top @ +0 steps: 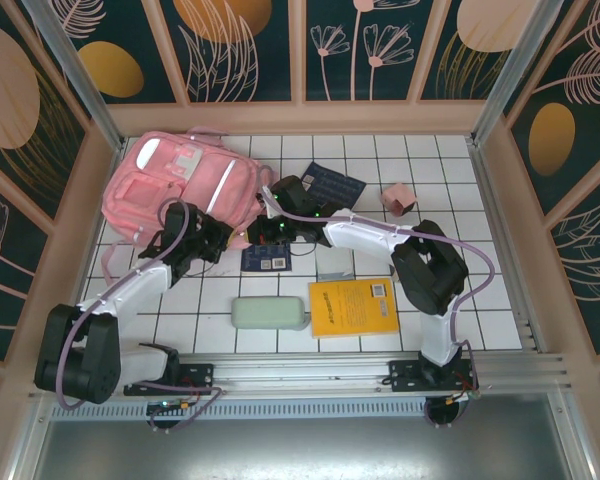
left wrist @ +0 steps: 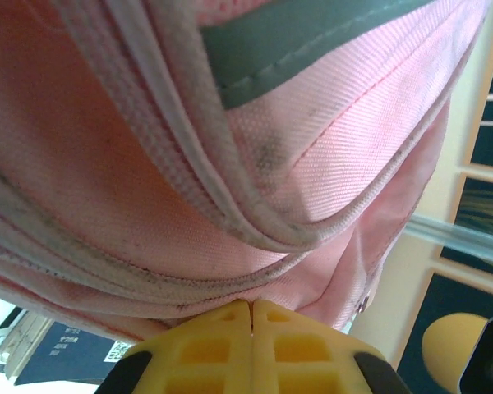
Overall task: Pack the student bag
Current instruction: Unzip the student bag at the top-left of the table.
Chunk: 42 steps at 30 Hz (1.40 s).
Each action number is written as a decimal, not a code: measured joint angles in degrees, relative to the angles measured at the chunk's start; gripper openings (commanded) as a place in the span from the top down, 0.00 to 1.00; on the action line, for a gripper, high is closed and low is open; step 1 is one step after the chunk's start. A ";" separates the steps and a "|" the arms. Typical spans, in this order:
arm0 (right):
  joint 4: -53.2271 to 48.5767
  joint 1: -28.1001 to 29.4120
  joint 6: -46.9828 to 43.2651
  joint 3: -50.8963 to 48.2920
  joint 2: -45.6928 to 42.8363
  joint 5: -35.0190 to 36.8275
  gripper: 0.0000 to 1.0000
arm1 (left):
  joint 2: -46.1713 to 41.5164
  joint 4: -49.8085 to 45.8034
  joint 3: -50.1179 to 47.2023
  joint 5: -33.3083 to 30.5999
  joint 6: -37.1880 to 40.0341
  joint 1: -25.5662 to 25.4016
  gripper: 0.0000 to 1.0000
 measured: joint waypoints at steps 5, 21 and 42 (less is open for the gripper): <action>-0.02 0.46 -1.31 -0.04 0.00 1.11 1.00 | -0.04 -2.62 1.31 -1.36 2.62 -0.04 1.00; -0.11 -3.04 -2.97 -4.24 -0.92 0.35 1.00 | -4.79 -9.11 7.32 -9.92 14.19 3.02 0.97; 1.68 -1.18 0.28 -1.73 -1.07 -5.27 1.00 | -5.09 -10.05 3.45 -1.31 9.90 3.19 0.50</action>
